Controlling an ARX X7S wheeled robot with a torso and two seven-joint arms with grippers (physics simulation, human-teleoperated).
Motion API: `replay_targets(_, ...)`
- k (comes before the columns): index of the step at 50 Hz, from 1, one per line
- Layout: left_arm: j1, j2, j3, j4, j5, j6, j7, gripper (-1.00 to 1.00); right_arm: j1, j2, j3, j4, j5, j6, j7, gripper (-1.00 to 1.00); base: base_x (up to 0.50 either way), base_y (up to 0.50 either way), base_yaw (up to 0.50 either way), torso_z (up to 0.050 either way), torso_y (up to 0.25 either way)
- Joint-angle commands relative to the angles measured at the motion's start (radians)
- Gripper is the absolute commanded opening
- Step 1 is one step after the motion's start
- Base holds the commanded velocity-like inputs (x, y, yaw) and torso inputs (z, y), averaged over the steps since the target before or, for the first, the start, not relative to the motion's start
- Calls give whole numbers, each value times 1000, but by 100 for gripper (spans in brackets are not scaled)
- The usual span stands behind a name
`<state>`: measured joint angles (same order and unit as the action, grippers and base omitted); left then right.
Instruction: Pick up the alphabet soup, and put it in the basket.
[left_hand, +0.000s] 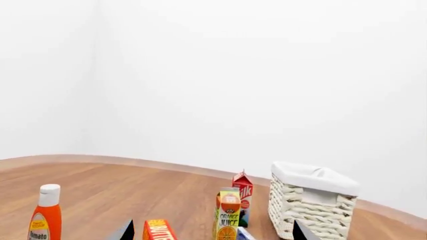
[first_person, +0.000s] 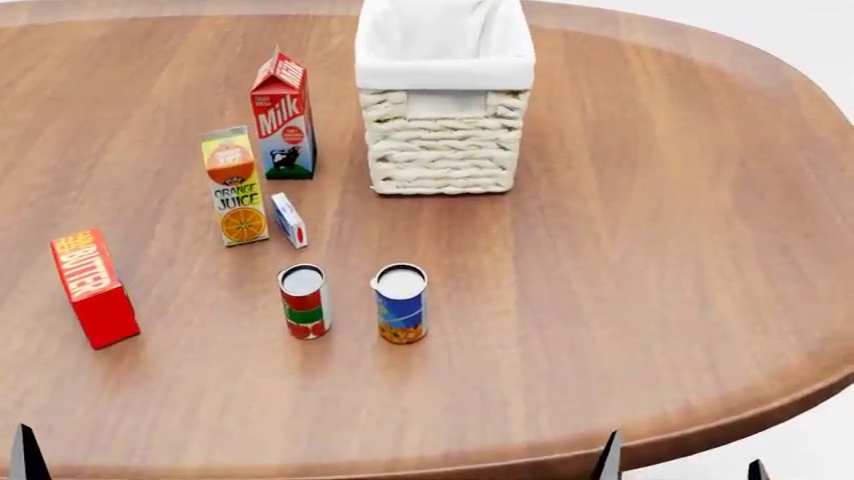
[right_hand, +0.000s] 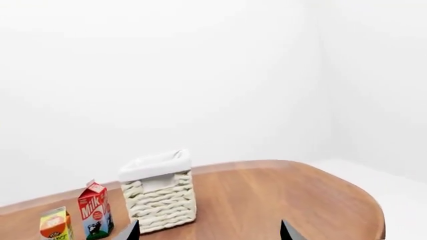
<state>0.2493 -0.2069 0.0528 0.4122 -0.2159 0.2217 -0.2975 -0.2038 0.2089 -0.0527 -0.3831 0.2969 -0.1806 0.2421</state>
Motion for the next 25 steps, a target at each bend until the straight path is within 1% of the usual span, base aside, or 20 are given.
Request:
replay_targets(1, 0, -6, 6, -2, -1, 7, -6, 100, -5, 2, -17, 7, -3, -39, -14, 100, 0, 0, 0, 0, 0)
replay_targets(5, 2, -8, 7, -1, -1, 8, -7, 100, -4, 1, -16, 4, -7, -38, -4, 100, 0, 0, 0, 0, 0)
replay_targets(7, 1, -9, 8, -2, -2, 8, -9, 100, -12, -4, -12, 3, -14, -85, -9, 100, 0, 0, 0, 0, 0)
replay_targets(10, 1, -10, 9, -2, -3, 9, -10, 100, -24, 0, -18, -4, -19, -104, -17, 100, 8, 0, 0, 0, 0)
replay_targets(25, 6, -17, 14, 2, -4, 22, -18, 100, -17, 7, -19, 1, 1, -99, -6, 100, 129, 0, 0, 0, 0)
